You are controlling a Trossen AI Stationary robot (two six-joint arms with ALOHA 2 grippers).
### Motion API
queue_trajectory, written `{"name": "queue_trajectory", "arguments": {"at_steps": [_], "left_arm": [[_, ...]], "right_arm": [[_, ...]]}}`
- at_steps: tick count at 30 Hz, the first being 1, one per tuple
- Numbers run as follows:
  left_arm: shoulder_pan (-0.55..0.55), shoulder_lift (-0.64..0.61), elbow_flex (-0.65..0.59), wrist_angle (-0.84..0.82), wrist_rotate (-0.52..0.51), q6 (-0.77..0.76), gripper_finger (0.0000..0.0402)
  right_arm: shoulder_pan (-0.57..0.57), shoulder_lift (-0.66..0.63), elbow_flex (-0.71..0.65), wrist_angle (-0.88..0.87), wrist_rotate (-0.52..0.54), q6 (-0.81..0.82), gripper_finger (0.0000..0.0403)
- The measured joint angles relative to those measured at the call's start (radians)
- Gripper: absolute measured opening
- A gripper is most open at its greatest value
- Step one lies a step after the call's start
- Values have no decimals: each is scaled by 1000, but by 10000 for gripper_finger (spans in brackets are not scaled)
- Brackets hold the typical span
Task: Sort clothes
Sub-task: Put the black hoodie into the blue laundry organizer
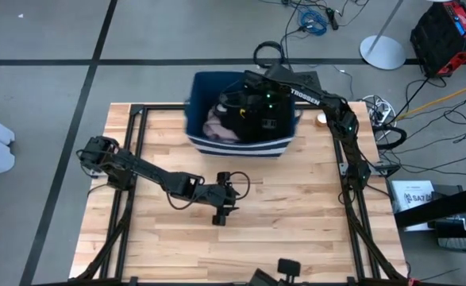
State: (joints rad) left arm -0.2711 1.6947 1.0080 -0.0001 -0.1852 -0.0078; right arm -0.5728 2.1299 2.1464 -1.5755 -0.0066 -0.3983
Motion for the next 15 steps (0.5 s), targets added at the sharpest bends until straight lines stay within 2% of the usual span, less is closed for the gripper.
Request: {"name": "queue_trajectory", "arguments": {"at_steps": [4,6,11,15], "left_arm": [[11,0,0,-18,7,16,228],[15,0,0,-32,7,18,228],[16,0,0,-56,7,25,228],[16,0,0,-67,7,45,228]], "right_arm": [[-18,-17,-11,-2,164,20,72],[-27,-29,-11,11,191,31,72],[-11,-37,-11,126,-5,38,72],[23,-35,-11,189,-105,137,72]]}}
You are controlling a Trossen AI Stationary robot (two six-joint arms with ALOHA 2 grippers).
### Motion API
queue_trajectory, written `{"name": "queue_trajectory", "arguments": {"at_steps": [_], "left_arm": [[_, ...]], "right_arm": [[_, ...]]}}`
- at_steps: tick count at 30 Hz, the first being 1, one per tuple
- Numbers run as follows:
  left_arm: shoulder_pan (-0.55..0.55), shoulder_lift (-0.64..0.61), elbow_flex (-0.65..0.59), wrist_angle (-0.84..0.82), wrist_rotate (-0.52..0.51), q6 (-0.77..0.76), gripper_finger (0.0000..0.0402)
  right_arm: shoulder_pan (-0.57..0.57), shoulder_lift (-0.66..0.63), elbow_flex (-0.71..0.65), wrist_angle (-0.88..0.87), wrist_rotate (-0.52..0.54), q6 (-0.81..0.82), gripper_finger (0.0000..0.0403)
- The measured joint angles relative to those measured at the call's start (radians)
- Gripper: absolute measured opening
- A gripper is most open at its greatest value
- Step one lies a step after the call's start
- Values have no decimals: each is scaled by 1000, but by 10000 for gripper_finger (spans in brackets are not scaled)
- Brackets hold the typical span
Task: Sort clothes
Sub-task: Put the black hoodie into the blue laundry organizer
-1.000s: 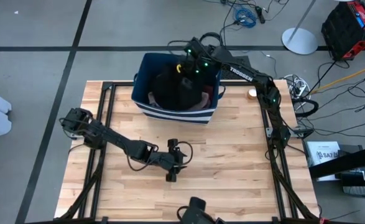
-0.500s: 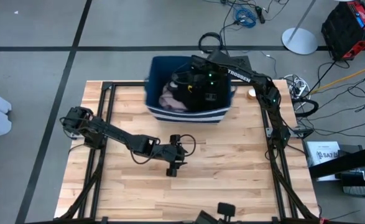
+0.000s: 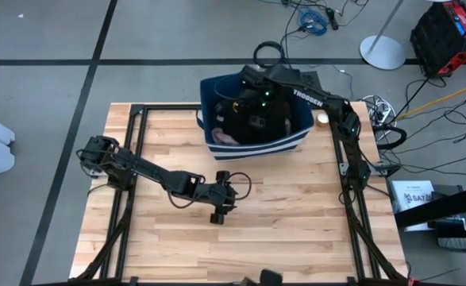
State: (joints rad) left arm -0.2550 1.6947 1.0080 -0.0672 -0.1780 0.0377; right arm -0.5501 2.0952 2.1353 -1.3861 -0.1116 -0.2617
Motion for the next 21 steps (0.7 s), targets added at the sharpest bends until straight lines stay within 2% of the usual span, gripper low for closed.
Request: {"name": "queue_trajectory", "arguments": {"at_steps": [5,10,16,21], "left_arm": [[11,0,0,0,0,7,228],[22,0,0,-4,25,20,228],[21,0,0,-29,50,12,228],[19,0,0,-59,70,2,228]], "right_arm": [[78,1,0,65,-136,54,72],[135,13,1,297,-159,176,72],[116,35,0,463,-173,259,72],[70,65,0,576,-230,306,72]]}}
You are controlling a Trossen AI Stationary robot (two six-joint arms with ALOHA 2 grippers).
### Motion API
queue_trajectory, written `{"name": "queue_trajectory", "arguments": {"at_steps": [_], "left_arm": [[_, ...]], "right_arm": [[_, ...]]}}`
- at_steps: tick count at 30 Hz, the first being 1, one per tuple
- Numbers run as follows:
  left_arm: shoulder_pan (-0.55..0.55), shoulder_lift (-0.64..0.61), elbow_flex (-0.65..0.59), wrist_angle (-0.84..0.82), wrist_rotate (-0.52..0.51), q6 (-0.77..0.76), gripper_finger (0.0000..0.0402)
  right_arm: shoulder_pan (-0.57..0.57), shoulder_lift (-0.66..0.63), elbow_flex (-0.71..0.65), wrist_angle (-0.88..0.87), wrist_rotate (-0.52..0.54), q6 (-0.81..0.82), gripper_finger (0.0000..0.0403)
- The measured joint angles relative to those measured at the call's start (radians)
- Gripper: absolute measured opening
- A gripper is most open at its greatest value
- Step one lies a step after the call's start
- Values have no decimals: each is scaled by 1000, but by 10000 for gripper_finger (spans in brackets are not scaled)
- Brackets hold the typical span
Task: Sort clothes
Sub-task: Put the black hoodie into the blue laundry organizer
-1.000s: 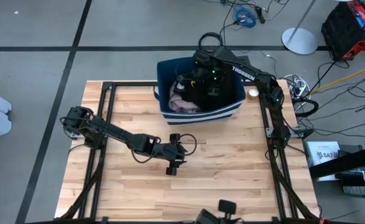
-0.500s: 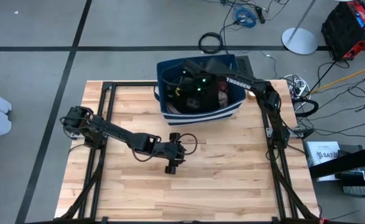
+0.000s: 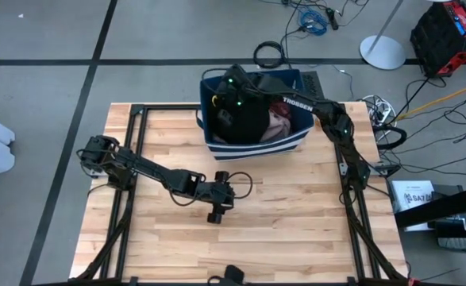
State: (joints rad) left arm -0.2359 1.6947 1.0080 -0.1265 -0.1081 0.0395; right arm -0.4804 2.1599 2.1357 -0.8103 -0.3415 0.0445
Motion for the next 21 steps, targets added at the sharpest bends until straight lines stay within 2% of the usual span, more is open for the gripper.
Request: {"name": "queue_trajectory", "arguments": {"at_steps": [5,10,12,16,21], "left_arm": [[0,0,0,-24,0,0,228],[0,0,0,-37,0,-1,228],[1,0,0,-40,0,0,228],[1,0,0,-43,0,1,228],[1,0,0,-44,0,5,228]], "right_arm": [[-4,53,0,203,-110,89,72],[-3,86,0,374,-133,154,72],[-3,92,0,433,-123,184,72],[-6,95,0,480,-15,203,72],[-29,85,0,420,22,202,72]]}}
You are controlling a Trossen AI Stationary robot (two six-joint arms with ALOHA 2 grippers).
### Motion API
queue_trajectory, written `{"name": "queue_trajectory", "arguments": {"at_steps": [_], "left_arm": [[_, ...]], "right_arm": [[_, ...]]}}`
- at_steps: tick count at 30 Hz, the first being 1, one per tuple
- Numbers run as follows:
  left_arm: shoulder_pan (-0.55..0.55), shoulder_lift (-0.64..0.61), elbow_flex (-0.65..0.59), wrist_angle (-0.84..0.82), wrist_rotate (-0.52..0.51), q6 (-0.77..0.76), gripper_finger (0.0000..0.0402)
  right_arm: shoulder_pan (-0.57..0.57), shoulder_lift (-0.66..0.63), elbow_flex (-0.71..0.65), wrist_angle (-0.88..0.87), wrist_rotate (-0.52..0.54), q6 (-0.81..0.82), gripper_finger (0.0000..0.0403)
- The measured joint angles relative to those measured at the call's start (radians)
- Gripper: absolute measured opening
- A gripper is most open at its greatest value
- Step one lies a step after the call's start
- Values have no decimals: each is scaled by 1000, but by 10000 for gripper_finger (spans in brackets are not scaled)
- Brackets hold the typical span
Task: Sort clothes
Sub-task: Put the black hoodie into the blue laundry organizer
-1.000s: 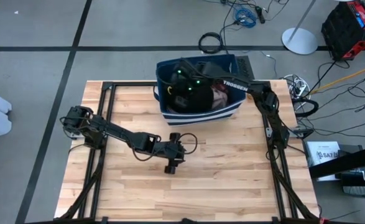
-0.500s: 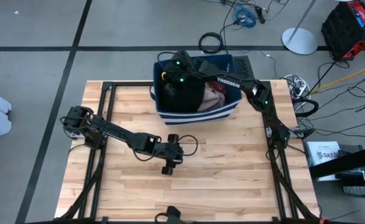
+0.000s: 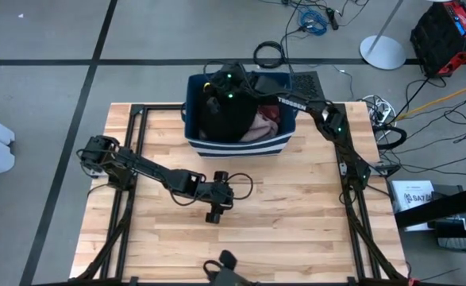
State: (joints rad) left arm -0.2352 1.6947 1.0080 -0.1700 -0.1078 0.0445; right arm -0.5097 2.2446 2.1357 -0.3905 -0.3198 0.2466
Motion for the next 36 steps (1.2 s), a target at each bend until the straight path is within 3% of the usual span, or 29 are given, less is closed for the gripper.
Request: {"name": "queue_trajectory", "arguments": {"at_steps": [11,19,30,36], "left_arm": [[3,0,0,-5,0,18,228],[27,0,0,-3,0,17,228],[27,0,0,-3,-1,14,228],[27,0,0,-4,0,-9,228]], "right_arm": [[-53,-131,1,-544,11,-235,72],[-66,-105,1,-736,9,-330,73],[-45,-88,1,-738,15,-359,206],[-45,-130,1,-738,42,-367,258]]}}
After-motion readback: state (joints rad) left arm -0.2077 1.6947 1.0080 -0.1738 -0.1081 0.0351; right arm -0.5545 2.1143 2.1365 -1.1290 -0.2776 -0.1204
